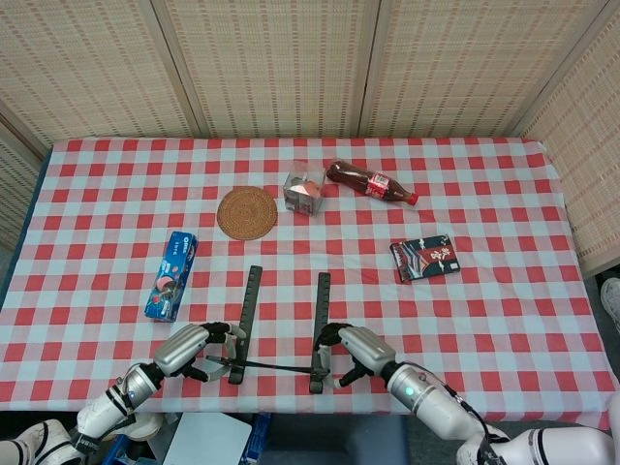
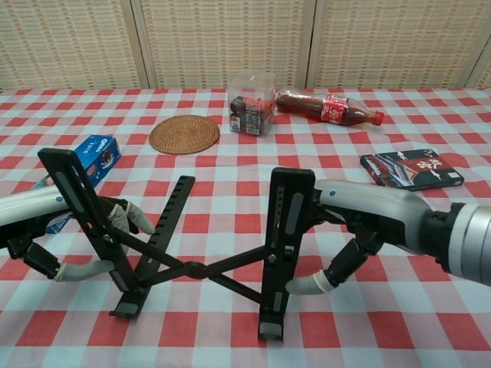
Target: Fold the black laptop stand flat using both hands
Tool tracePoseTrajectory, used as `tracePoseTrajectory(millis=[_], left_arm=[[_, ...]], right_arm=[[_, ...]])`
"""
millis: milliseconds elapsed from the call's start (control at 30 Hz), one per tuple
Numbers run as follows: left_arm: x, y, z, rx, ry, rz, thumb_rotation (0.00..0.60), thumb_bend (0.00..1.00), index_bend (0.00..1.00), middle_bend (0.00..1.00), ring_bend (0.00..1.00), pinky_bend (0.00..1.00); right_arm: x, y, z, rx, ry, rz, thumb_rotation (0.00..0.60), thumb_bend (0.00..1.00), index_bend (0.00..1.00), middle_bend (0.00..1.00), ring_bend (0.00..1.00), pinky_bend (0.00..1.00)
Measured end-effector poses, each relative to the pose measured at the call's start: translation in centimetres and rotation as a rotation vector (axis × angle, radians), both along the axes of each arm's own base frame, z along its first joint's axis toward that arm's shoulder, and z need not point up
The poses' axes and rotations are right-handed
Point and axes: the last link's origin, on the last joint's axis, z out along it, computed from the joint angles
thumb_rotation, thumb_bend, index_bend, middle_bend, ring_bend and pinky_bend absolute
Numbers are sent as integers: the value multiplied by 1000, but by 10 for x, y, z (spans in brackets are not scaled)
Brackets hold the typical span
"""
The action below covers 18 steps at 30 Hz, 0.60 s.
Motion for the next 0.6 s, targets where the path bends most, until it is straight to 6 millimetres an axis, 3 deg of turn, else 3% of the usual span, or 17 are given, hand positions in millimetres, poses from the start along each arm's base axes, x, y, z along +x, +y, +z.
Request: tracePoseTrajectory(millis=[600], left_arm=[[-1, -1, -1, -5, 2, 2, 600, 375, 526, 261, 239, 299]], right_arm=[[1, -1, -3, -8, 0, -4, 600, 263, 616, 351, 158, 143]])
